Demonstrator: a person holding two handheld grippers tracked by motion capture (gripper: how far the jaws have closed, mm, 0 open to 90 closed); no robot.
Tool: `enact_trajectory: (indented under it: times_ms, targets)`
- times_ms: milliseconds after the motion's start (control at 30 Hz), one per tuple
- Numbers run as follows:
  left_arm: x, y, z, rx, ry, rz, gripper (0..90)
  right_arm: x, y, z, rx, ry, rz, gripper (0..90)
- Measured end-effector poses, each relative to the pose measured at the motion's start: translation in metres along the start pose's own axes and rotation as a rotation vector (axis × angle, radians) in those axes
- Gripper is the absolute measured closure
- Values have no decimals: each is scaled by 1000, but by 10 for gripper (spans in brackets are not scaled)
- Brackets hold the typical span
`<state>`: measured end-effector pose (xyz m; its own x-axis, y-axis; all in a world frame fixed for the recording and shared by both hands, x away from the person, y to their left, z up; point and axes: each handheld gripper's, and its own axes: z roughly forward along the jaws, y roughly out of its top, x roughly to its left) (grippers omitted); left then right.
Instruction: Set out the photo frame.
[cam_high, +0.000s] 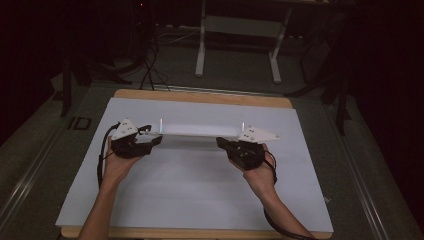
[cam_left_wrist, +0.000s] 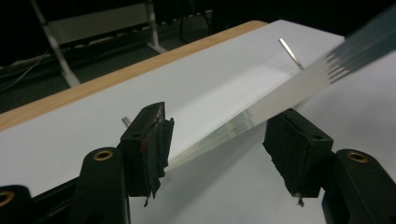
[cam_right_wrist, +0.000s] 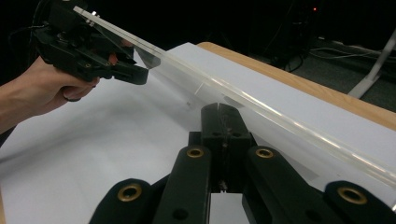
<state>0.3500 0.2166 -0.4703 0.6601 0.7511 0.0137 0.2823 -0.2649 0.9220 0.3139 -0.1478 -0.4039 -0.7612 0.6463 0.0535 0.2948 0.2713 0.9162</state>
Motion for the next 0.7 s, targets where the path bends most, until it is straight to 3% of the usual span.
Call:
enact_trajectory:
  times_ms: [233,267,700]
  targets:
    - [2,3,5,-12,-22,-14,383,-7,2,-3,-4,-16,6,900]
    - [2,3,6,-14,-26,-16,415,-8,2,-3,-2,-18,4,900]
    - [4,4,8,-23,-24,-40,432,-20,-8,-9,13,-48,12,900]
